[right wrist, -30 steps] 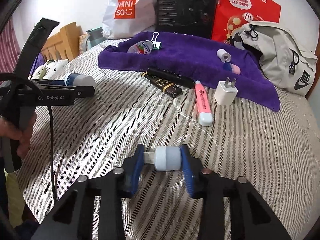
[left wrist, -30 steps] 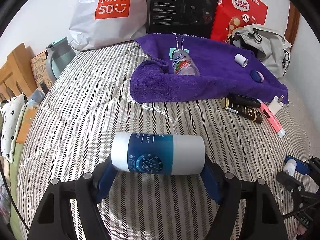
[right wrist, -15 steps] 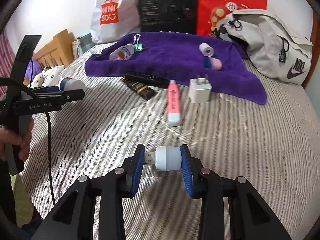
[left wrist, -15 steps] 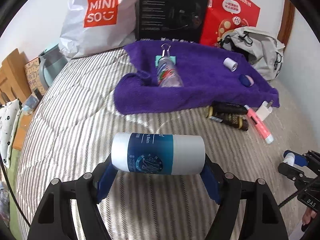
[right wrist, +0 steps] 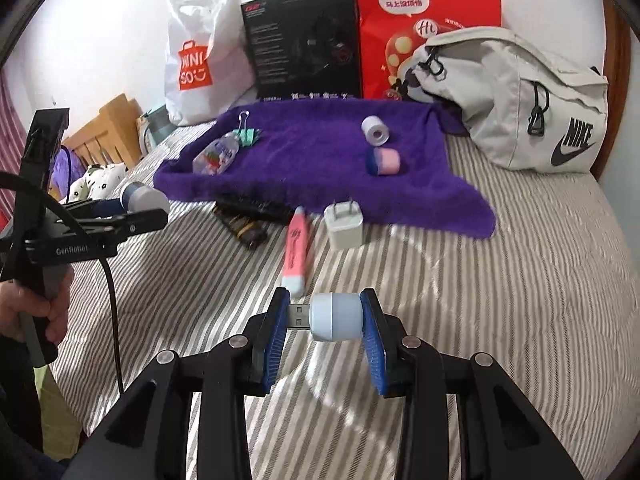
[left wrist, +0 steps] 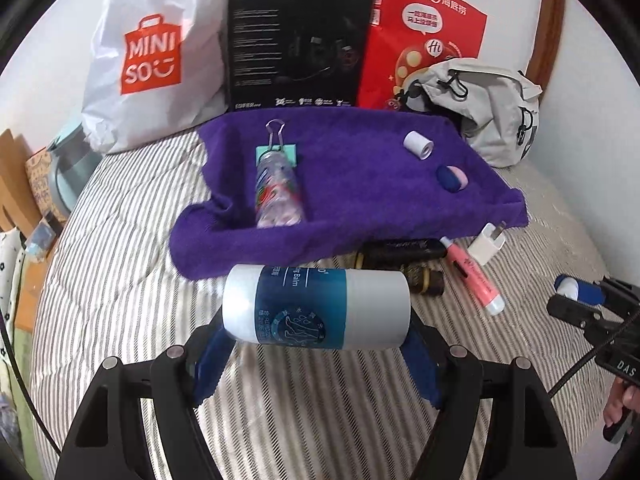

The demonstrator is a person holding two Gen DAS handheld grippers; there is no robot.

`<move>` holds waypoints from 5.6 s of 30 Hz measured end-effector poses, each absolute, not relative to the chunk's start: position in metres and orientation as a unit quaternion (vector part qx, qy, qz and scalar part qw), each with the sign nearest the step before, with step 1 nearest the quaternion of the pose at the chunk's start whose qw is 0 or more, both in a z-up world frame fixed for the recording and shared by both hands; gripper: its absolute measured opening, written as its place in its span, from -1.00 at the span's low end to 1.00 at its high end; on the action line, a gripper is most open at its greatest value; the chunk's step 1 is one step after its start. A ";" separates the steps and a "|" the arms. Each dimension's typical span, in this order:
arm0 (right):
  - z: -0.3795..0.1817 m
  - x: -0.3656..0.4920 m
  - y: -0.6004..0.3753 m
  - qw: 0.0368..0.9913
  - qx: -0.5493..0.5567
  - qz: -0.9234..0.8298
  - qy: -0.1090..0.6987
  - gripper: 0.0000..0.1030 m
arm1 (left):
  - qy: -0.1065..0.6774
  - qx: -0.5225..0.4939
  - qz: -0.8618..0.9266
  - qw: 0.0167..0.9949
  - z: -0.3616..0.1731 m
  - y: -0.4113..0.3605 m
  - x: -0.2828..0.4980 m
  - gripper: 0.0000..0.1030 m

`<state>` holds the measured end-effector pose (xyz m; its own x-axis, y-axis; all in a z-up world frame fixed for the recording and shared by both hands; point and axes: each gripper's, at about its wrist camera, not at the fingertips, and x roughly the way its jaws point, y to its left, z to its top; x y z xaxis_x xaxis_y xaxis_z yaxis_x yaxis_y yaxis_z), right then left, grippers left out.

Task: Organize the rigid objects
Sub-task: 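Carry the cylinder onto the towel with the left tool while the right tool sets the USB light, then open the left tool off the cylinder and move toward the dark tube, then grasp the dark Grand Reserve tube with the left tool while the right grasps the charger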

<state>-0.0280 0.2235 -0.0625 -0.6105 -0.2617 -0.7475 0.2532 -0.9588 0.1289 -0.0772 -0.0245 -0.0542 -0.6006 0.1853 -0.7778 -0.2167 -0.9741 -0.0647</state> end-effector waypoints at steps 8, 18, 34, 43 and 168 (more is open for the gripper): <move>-0.047 -0.066 0.236 0.153 0.402 -0.903 -0.022 -0.31 | 0.016 -0.429 0.896 0.112 -0.046 -0.016 -0.097 0.46; -0.045 -0.124 0.243 0.153 0.401 -0.903 -0.016 -0.30 | 0.011 -0.432 0.896 0.106 -0.045 -0.010 -0.133 0.46; -0.094 -0.193 0.223 0.150 0.475 -0.866 0.033 -0.31 | 0.011 -0.442 0.891 0.106 -0.053 -0.003 -0.160 0.46; -0.095 -0.195 0.226 0.157 0.477 -0.865 0.022 -0.25 | 0.021 -0.440 0.892 0.103 -0.055 0.005 -0.168 0.46; -0.082 -0.075 0.235 0.147 0.463 -0.873 -0.052 0.30 | 0.010 -0.498 0.867 0.011 -0.098 0.000 -0.105 0.61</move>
<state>-0.0748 0.2355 -0.0822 -0.5281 -0.3049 -0.7926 0.2080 -0.9513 0.2274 -0.1046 0.0004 -0.0975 -0.5046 0.0082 -0.8633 -0.0285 -0.9996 0.0072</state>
